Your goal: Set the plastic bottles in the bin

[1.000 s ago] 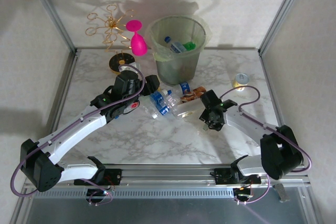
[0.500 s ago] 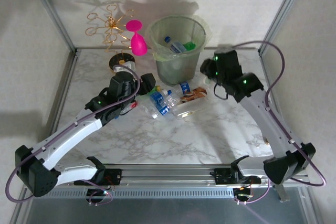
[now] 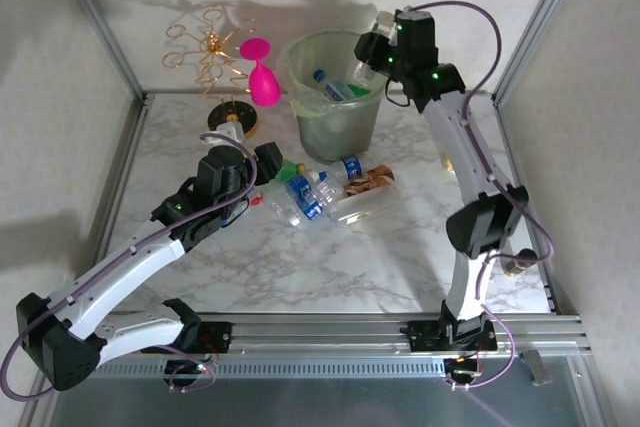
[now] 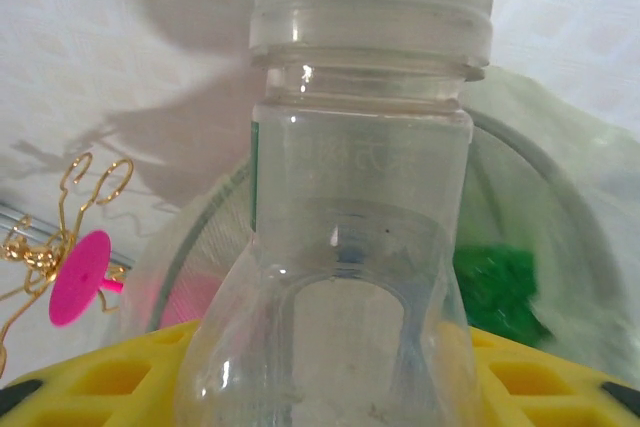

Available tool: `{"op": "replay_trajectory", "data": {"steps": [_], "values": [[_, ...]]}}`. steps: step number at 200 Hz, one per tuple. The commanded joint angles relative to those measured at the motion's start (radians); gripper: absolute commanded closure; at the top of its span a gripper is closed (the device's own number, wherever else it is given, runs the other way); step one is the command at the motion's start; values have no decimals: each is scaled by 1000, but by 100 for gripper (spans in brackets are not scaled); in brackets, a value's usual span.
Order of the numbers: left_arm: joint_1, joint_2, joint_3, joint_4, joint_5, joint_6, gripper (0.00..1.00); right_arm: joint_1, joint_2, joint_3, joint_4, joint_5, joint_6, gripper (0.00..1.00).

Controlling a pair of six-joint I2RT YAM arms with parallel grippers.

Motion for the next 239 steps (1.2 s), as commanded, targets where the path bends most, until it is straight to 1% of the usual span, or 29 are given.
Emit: {"op": "replay_trajectory", "data": {"steps": [1,13,37,54,66,87,94,103,123,138,162,201,239], "values": [[2,-1,-14,24,-32,26,26,-2,106,116,61,-175,15,60],[3,-3,-15,22,-39,28,26,-1,149,133,85,-218,45,60],[3,-1,-15,25,-43,29,26,4,205,102,141,-297,98,60],[5,3,-13,24,-42,31,26,22,233,96,139,-295,76,56],[5,6,-13,25,-42,31,26,42,241,80,135,-277,63,48],[6,10,-12,28,-37,29,26,53,234,24,147,-247,63,40],[6,12,-10,26,-35,29,26,53,229,4,151,-233,63,35],[9,17,-9,26,-30,29,26,55,227,-12,152,-222,62,27],[13,20,-5,24,-26,29,26,54,226,-18,154,-239,38,12],[15,18,-7,24,-26,28,26,55,219,-13,153,-247,23,7],[16,17,-8,24,-28,28,26,51,196,17,138,-220,9,4],[19,14,-8,20,-42,28,26,44,166,115,61,-201,-24,4],[20,10,-8,21,-42,27,26,43,59,73,25,-163,-74,4]]}}
